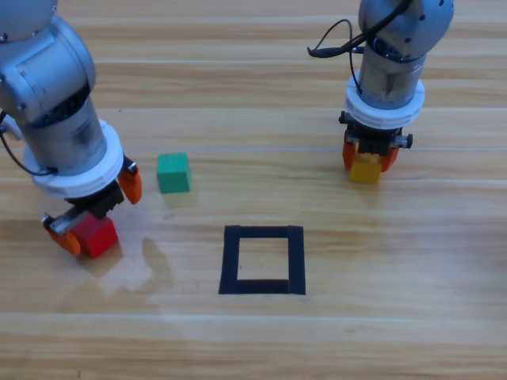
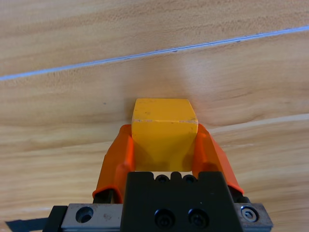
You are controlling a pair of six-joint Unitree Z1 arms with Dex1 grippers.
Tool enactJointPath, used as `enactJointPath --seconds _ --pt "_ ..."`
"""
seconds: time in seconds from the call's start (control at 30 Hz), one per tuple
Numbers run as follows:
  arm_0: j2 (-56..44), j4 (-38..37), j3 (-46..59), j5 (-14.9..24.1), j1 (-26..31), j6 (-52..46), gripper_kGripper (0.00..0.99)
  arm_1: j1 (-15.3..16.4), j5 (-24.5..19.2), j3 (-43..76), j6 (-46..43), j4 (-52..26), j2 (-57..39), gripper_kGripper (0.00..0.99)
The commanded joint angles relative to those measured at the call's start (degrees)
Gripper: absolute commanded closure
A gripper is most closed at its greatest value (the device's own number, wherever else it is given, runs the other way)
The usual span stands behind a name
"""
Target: Stack the blocks in the rectangular block: red at the bottom, yellow in the middle, green on top
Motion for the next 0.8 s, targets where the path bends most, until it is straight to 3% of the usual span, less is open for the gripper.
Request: enactJointPath --seconds 0.03,0.4,0.57,0.7,0.8 --pt "2.9 -1.8 0.4 -1.3 4.6 -0.1 0.027 -1.8 -1.3 4.8 -9.9 0.6 -3.8 0.709" --pt "4.2 -3.0 2.0 -3.1 6.5 0.9 0.016 1.7 -2.0 19.5 -14.3 0.6 -19.8 0.718" --pt "4.8 -3.6 2.9 -3.4 6.5 0.9 0.05 3.1 1.7 20.0 -13.4 0.6 -21.4 0.718" --pt "4.5 -4.9 4.6 -3.5 6.5 1.8 0.129 4.9 2.1 20.2 -12.0 0.6 -22.7 0.718" --pt "4.2 -5.0 4.7 -3.5 6.5 3.0 0.264 5.3 1.8 20.8 -11.6 0.4 -22.5 0.718"
